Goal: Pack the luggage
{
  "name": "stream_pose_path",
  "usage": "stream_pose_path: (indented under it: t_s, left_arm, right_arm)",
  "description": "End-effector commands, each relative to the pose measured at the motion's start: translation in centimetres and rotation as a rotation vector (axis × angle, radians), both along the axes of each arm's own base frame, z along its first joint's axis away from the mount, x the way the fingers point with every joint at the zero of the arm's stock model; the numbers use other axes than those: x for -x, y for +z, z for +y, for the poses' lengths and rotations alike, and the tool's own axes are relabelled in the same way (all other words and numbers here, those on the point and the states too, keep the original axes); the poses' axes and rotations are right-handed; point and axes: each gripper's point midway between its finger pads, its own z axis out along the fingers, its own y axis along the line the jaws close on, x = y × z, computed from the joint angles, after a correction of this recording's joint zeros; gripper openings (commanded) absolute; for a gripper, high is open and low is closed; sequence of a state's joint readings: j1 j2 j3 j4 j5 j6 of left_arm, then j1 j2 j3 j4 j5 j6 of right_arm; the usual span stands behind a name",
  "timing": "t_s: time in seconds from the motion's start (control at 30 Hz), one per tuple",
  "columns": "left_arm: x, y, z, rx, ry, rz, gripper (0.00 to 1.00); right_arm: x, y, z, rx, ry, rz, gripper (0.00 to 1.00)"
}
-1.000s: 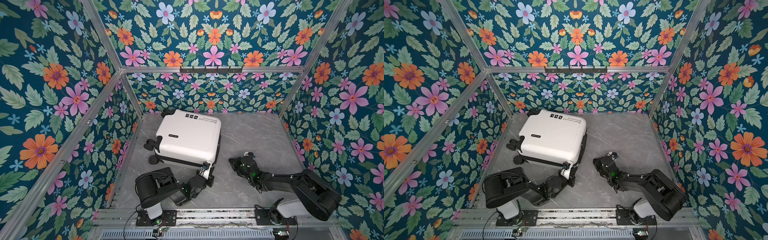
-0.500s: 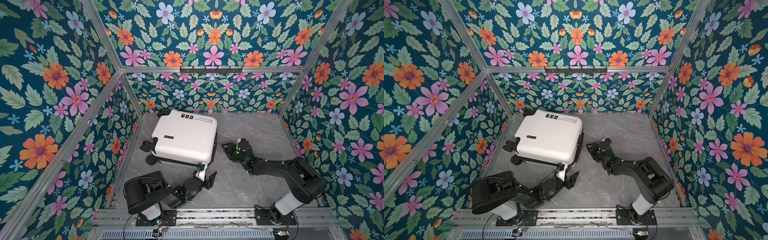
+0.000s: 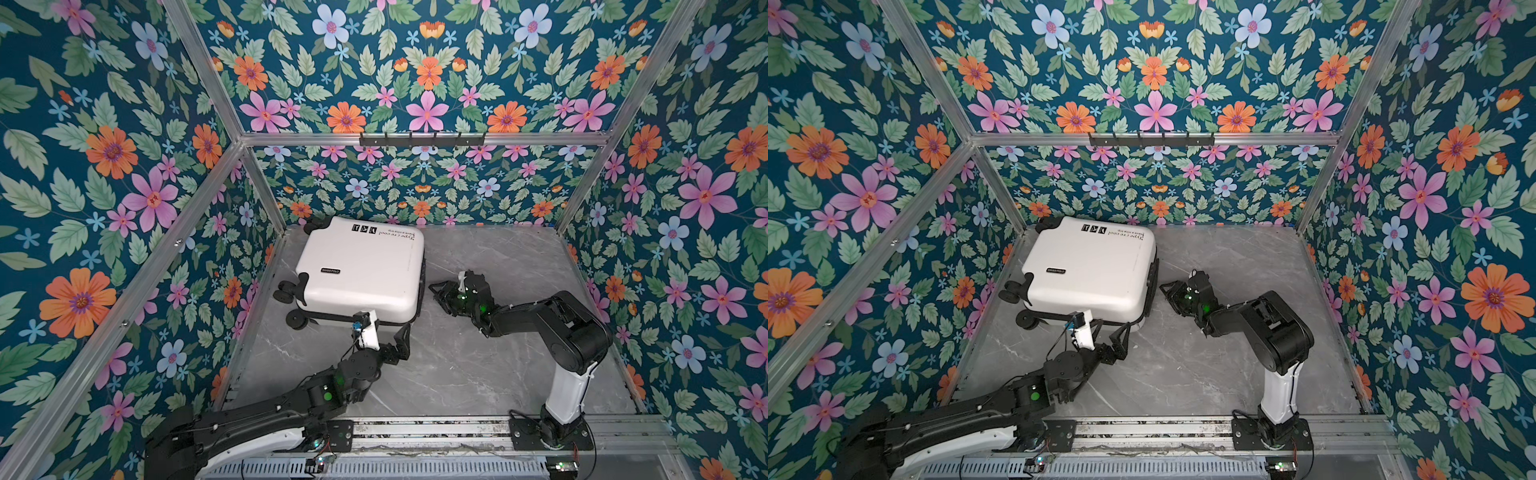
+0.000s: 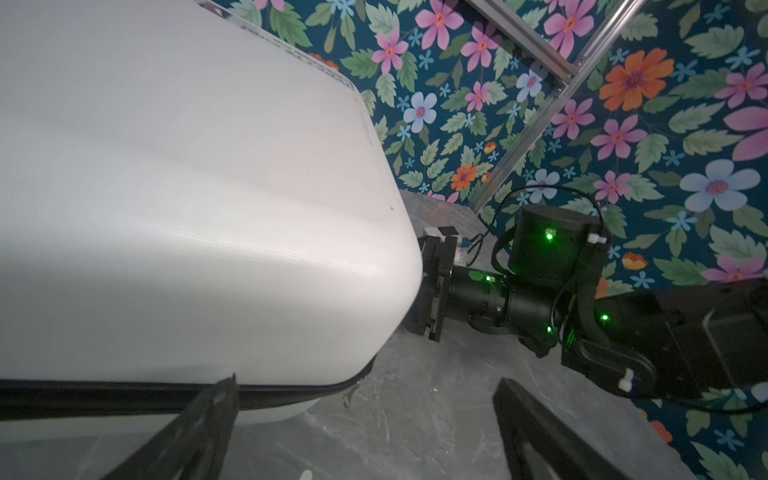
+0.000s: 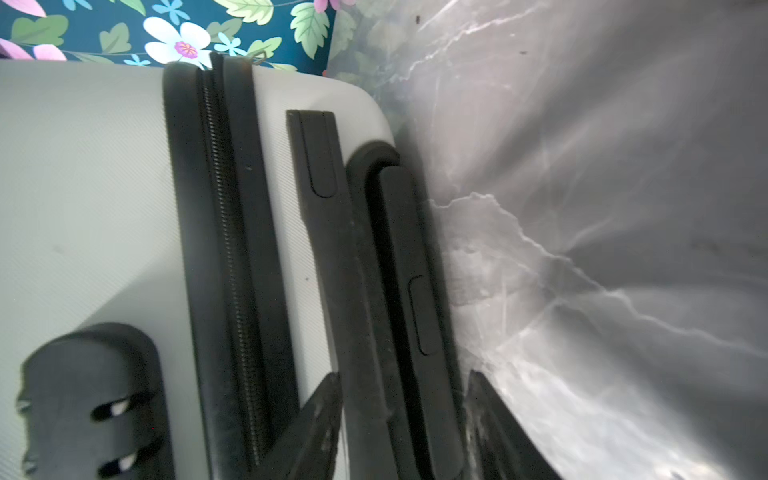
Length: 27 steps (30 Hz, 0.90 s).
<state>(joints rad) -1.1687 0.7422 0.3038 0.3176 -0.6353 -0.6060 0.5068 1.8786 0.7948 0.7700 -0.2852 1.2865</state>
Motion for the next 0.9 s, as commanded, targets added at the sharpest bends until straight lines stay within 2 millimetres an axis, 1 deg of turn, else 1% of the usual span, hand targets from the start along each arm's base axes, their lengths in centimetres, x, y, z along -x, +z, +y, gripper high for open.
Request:
stream_pose_path:
  t_s: [0.0, 0.1, 0.2, 0.3, 0.37, 0.47, 0.53, 0.63, 0.73, 0.8, 0.87]
  left_arm:
    - [-0.1, -1.9, 4.4, -0.097, 0.140, 0.106, 0.99]
    - [-0.6, -0.2, 6.9, -0.065, 0.216, 0.131, 0.98]
    - [-1.1, 1.0, 9.0, -0.040, 0.279, 0.149, 0.98]
    - [-1.5, 1.8, 10.6, -0.008, 0.333, 0.164, 0.99]
    - [-1.8, 2.6, 11.1, 0.019, 0.348, 0.170, 0.99]
    - [-2.4, 3.6, 11.5, 0.050, 0.357, 0.180, 0.98]
    - [-2.8, 4.0, 11.6, 0.054, 0.361, 0.193, 0.98]
    - [-3.9, 3.9, 11.7, 0.072, 0.354, 0.237, 0.97]
    - [-5.3, 3.4, 11.4, 0.126, 0.317, 0.291, 0.96]
    - [-6.1, 3.0, 11.8, 0.164, 0.320, 0.316, 0.95]
    - [-6.6, 2.8, 12.6, 0.203, 0.337, 0.325, 0.94]
  right_arm:
    - [-0.9, 1.7, 0.9, -0.044, 0.020, -0.069, 0.50]
    - [-1.5, 2.1, 1.5, -0.066, 0.030, -0.086, 0.50]
    - [-1.9, 2.4, 1.8, -0.072, 0.033, -0.096, 0.50]
    - [-2.4, 2.6, 2.1, -0.072, 0.036, -0.102, 0.51]
    - [-2.7, 2.8, 2.3, -0.072, 0.046, -0.109, 0.51]
    - [-3.0, 2.5, 2.7, -0.060, 0.056, -0.100, 0.50]
    - [-3.2, 2.2, 2.8, -0.060, 0.056, -0.097, 0.49]
    - [-3.5, 1.7, 2.9, -0.058, 0.052, -0.089, 0.47]
    - [-3.7, 1.2, 2.9, -0.066, 0.044, -0.083, 0.42]
    - [-3.8, 0.8, 3.0, -0.071, 0.039, -0.077, 0.37]
    - [-4.0, 0.5, 3.1, -0.075, 0.036, -0.076, 0.28]
